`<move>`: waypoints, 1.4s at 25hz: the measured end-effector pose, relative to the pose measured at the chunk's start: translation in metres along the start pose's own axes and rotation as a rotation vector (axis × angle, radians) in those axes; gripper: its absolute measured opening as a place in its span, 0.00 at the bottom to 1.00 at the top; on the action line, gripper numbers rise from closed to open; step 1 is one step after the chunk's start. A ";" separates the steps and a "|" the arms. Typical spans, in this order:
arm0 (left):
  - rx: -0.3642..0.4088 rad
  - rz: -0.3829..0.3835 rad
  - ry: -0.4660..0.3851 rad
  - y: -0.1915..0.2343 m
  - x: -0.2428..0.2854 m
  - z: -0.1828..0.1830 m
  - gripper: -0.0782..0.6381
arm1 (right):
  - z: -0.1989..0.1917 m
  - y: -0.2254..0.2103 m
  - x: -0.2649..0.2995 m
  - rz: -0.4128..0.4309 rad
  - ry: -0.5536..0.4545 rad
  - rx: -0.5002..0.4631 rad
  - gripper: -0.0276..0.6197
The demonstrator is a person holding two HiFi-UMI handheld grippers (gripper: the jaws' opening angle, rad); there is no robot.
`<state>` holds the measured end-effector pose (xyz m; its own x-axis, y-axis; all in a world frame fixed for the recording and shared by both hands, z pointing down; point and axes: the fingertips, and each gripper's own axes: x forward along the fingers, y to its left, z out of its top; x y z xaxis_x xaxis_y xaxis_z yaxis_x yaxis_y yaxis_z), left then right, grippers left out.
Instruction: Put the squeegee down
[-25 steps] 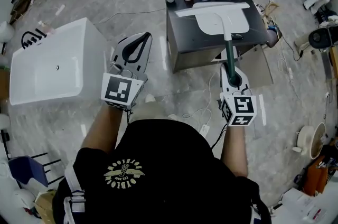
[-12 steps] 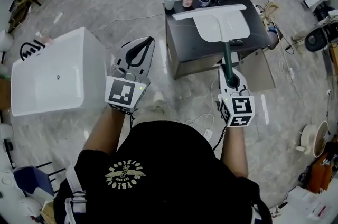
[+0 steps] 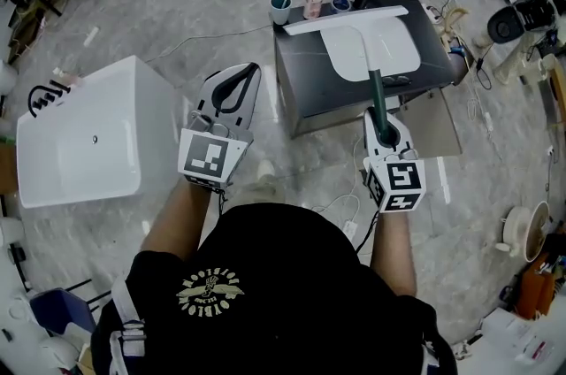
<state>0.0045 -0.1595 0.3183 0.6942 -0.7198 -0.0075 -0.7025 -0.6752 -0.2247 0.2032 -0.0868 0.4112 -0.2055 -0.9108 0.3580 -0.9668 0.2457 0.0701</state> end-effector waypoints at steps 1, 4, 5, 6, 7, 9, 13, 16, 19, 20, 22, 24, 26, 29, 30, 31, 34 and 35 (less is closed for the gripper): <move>-0.003 0.000 0.000 0.005 0.005 -0.001 0.14 | 0.003 -0.001 0.007 0.002 0.005 -0.002 0.09; -0.007 -0.004 -0.003 0.016 0.020 -0.003 0.14 | 0.016 -0.001 0.025 0.011 0.002 -0.005 0.09; -0.007 -0.007 -0.002 0.020 0.024 -0.003 0.14 | 0.020 0.000 0.031 0.014 -0.002 -0.005 0.09; -0.006 -0.009 -0.001 0.025 0.027 -0.004 0.14 | 0.024 0.000 0.036 0.015 -0.005 -0.005 0.09; -0.004 -0.011 -0.001 0.029 0.030 -0.005 0.14 | 0.026 -0.001 0.042 0.014 -0.005 -0.005 0.09; -0.002 -0.014 -0.005 0.039 0.036 -0.006 0.14 | 0.030 -0.002 0.052 0.009 -0.002 -0.008 0.09; -0.009 -0.015 -0.004 0.060 0.047 -0.010 0.14 | 0.041 -0.001 0.073 0.002 -0.001 -0.014 0.09; -0.009 -0.030 0.007 0.070 0.056 -0.017 0.14 | 0.047 -0.001 0.087 -0.007 0.001 -0.020 0.09; -0.015 -0.046 -0.023 0.081 0.069 -0.016 0.14 | 0.051 -0.005 0.100 -0.024 0.010 -0.021 0.09; -0.016 -0.051 -0.026 0.085 0.073 -0.016 0.14 | 0.053 -0.007 0.104 -0.029 0.011 -0.022 0.09; -0.009 -0.066 -0.033 0.091 0.081 -0.017 0.14 | 0.056 -0.010 0.113 -0.040 0.010 -0.018 0.09; 0.000 -0.084 -0.041 0.095 0.088 -0.016 0.14 | 0.058 -0.011 0.119 -0.053 0.012 -0.011 0.09; -0.002 -0.096 -0.048 0.099 0.093 -0.015 0.14 | 0.059 -0.013 0.124 -0.064 0.013 -0.005 0.09; -0.006 -0.110 -0.056 0.100 0.098 -0.017 0.14 | 0.055 -0.013 0.131 -0.072 0.023 0.004 0.09; -0.008 -0.115 -0.054 0.100 0.100 -0.020 0.14 | 0.051 -0.013 0.134 -0.073 0.030 0.005 0.09; -0.010 -0.120 -0.049 0.099 0.102 -0.024 0.14 | 0.047 -0.014 0.137 -0.075 0.038 0.006 0.09; -0.009 -0.128 -0.033 0.100 0.113 -0.031 0.14 | 0.039 -0.021 0.148 -0.075 0.057 0.018 0.09; -0.010 -0.128 -0.030 0.100 0.117 -0.033 0.14 | 0.036 -0.024 0.152 -0.073 0.062 0.022 0.09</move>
<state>0.0103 -0.3164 0.3267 0.7826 -0.6224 -0.0088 -0.6092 -0.7630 -0.2161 0.1895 -0.2425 0.4302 -0.1256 -0.9034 0.4101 -0.9821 0.1718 0.0777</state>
